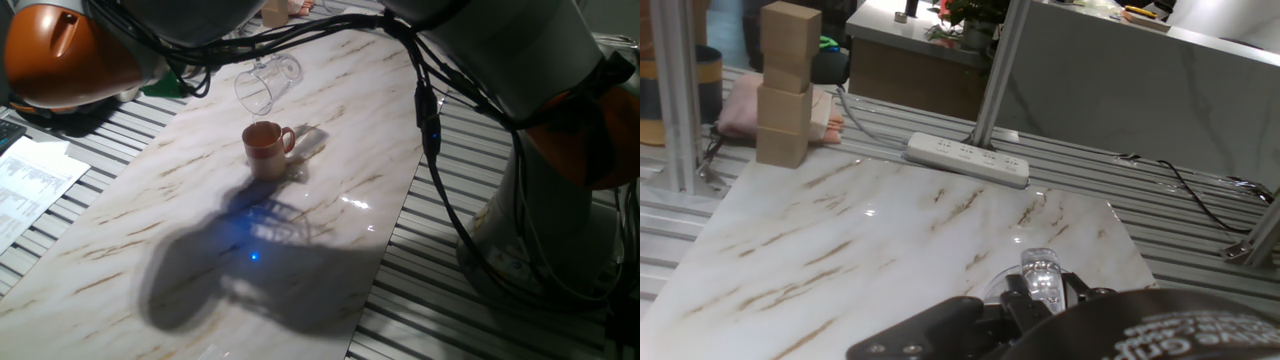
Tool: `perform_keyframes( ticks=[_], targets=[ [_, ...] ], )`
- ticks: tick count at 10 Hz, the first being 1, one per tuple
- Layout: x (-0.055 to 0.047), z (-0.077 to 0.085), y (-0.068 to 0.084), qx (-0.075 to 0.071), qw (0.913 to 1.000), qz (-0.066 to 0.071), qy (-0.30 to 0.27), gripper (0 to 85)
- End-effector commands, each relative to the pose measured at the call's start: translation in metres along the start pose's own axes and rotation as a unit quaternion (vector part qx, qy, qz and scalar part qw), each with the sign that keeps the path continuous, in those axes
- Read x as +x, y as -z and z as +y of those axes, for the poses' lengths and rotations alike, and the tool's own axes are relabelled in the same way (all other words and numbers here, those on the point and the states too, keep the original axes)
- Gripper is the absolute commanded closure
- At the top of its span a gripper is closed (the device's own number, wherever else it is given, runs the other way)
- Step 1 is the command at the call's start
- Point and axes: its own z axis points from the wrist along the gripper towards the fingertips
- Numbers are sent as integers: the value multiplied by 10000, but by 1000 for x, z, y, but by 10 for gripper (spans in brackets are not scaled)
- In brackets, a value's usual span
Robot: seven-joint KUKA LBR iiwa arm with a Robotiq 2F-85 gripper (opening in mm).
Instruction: Pour the water from one cup into another empty cup
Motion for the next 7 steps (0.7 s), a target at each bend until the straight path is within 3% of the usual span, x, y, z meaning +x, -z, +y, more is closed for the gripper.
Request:
perform_keyframes(
  ticks=[1,7],
  targets=[
    [0,0,0,13,10000,-12,-14,850],
    [-1,-1,1,-68,9999,-67,-29,850]
  ],
)
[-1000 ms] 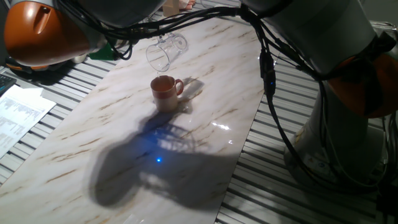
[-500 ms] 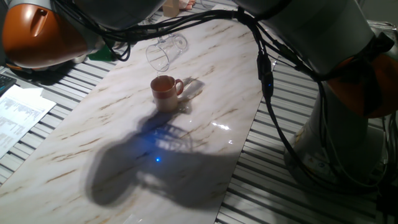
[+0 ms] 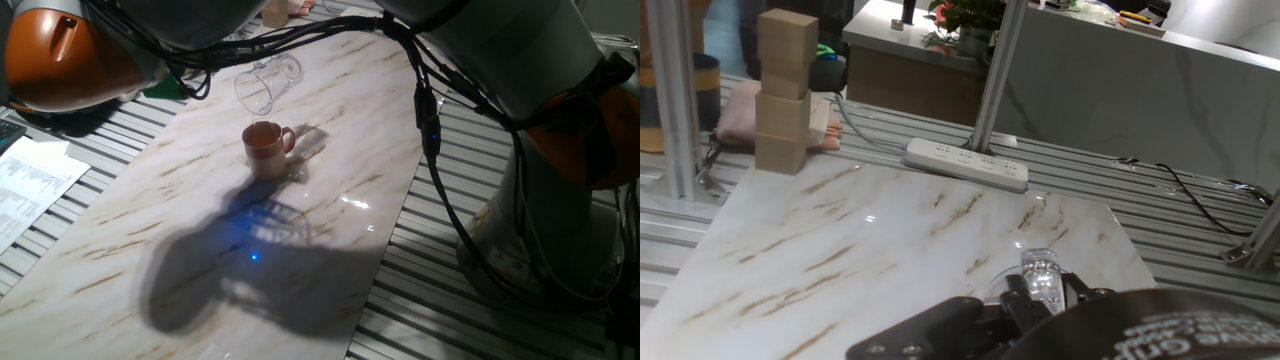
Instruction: Pour the water from one cup into another empty cup
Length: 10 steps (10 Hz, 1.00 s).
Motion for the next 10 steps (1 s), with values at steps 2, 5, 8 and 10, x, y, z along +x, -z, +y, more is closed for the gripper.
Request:
perform_keyframes(
  ticks=[2,5,8,10],
  targets=[
    [0,0,0,30,10000,-24,-18,850],
    [0,0,2,21,10000,-34,-28,850],
    [0,-1,4,-20,10000,-8,-23,850],
    [0,-1,4,-51,10000,3,-17,850]
  ],
)
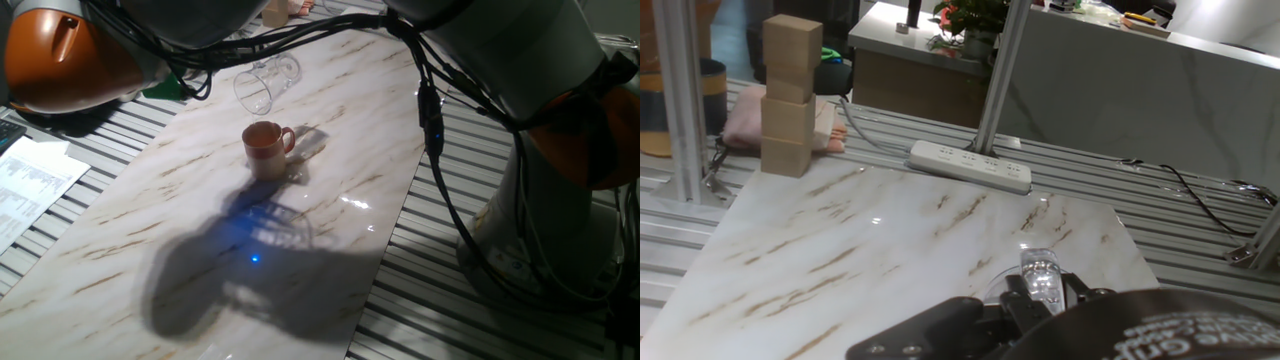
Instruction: Pour the water from one cup into another empty cup
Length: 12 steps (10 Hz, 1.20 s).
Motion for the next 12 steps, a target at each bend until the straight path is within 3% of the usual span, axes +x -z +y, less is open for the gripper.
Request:
perform_keyframes(
  ticks=[1,8,9,12],
  targets=[
    [0,0,0,15,10000,-6,-3,850],
    [0,-1,2,130,9999,-75,-16,850],
    [0,-1,2,74,9999,-87,0,850],
    [1,-1,2,162,9998,-91,-21,850]
  ],
)
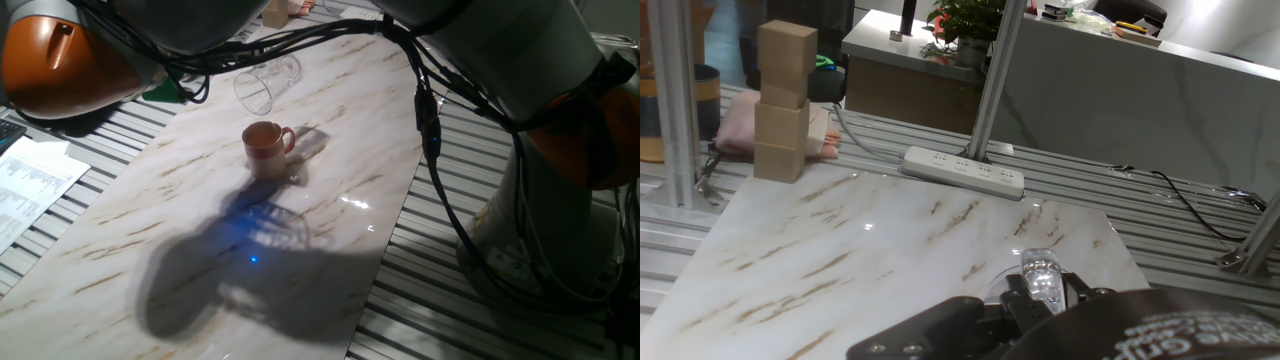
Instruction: Pour the water from one cup into another empty cup
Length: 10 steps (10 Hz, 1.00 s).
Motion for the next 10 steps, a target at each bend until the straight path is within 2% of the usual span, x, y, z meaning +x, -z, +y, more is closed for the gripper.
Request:
perform_keyframes(
  ticks=[1,3,5,10],
  targets=[
    [0,0,0,5,10000,0,0,850],
    [0,0,0,27,10000,-1,-5,850],
    [0,-1,0,158,9999,0,-36,850],
    [0,-1,0,264,9996,-20,-57,850]
  ],
)
